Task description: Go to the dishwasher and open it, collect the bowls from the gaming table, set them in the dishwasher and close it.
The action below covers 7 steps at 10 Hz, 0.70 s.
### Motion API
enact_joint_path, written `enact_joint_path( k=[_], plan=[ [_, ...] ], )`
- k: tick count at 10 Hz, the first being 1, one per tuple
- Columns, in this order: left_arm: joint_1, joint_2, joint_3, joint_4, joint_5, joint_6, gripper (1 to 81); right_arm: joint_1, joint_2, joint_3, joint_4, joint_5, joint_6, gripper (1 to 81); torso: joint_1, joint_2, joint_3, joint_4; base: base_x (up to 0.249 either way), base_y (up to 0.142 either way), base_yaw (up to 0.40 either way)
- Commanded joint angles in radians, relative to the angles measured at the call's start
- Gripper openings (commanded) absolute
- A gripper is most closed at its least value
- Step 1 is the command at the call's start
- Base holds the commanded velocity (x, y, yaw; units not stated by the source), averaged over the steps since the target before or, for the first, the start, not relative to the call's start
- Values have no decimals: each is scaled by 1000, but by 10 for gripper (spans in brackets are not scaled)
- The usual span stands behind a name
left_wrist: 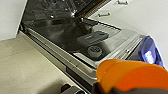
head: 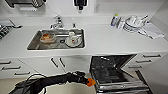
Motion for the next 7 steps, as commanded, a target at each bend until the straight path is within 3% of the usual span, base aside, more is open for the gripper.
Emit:
enact_joint_path(
  k=[1,4,7],
  plan=[
    [-142,43,-15,-7,10,-12,10,-13,-23,10,-8,-73,-1,10,0,0,0,0,0,0,0],
    [-162,95,-26,6,-152,-12,10,-7,-20,10,-5,-73,-1,10,0,0,0,0,0,0,0],
    [-212,195,-70,4,-151,-12,10,4,-15,12,-3,-73,1,10,0,0,-1,0,0,0,0]
  ],
)
